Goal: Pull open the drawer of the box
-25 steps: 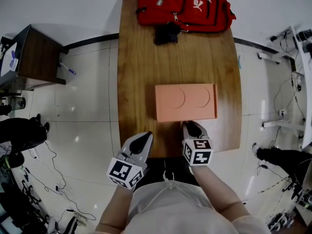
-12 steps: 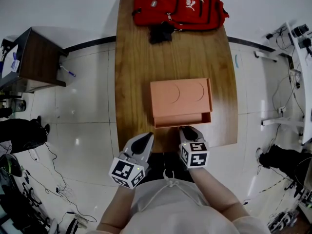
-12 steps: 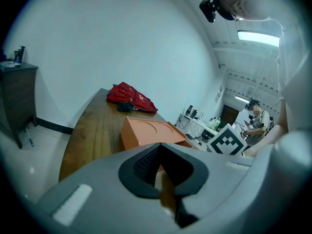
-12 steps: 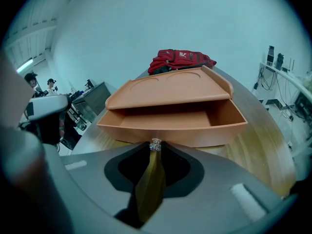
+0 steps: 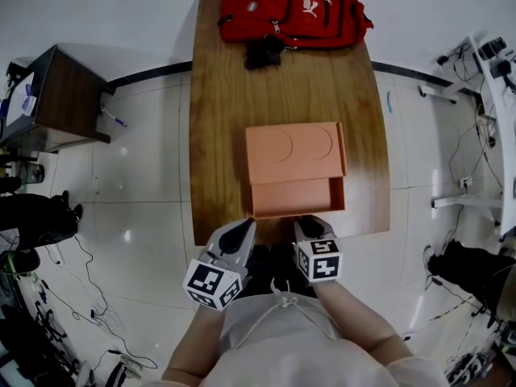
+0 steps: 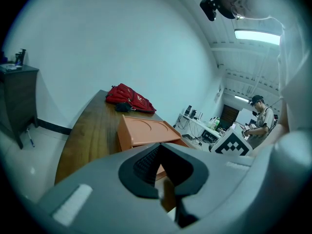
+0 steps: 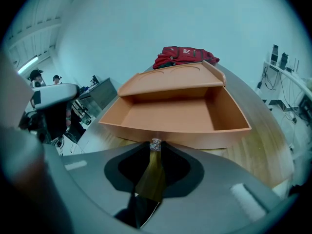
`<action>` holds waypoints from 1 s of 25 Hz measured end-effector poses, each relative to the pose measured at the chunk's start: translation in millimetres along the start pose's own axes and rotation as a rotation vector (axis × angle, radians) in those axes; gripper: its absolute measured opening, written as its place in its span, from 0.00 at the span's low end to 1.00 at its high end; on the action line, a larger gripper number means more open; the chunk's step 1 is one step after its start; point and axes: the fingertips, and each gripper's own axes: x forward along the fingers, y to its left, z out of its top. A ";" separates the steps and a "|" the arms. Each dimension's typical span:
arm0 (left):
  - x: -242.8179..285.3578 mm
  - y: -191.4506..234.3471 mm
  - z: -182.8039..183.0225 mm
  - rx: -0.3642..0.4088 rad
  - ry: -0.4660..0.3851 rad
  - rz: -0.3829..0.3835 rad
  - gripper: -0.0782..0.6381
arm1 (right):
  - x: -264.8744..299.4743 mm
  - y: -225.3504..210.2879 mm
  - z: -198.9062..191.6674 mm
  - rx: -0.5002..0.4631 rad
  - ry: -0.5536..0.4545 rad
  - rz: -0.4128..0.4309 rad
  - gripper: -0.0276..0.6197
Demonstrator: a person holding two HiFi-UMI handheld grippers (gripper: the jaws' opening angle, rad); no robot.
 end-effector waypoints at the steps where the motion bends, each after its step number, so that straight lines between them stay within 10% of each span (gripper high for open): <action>1: 0.1 -2.6 -1.5 -0.001 -0.002 -0.001 0.12 | -1.6 0.6 -4.1 -0.003 0.006 0.003 0.16; 17: -3.8 -20.3 -13.8 0.011 -0.021 0.032 0.12 | -15.9 3.7 -29.7 -0.077 0.045 0.061 0.17; 25: -3.3 -31.2 7.6 0.060 -0.065 0.038 0.12 | -71.4 2.3 7.4 -0.139 -0.098 0.092 0.16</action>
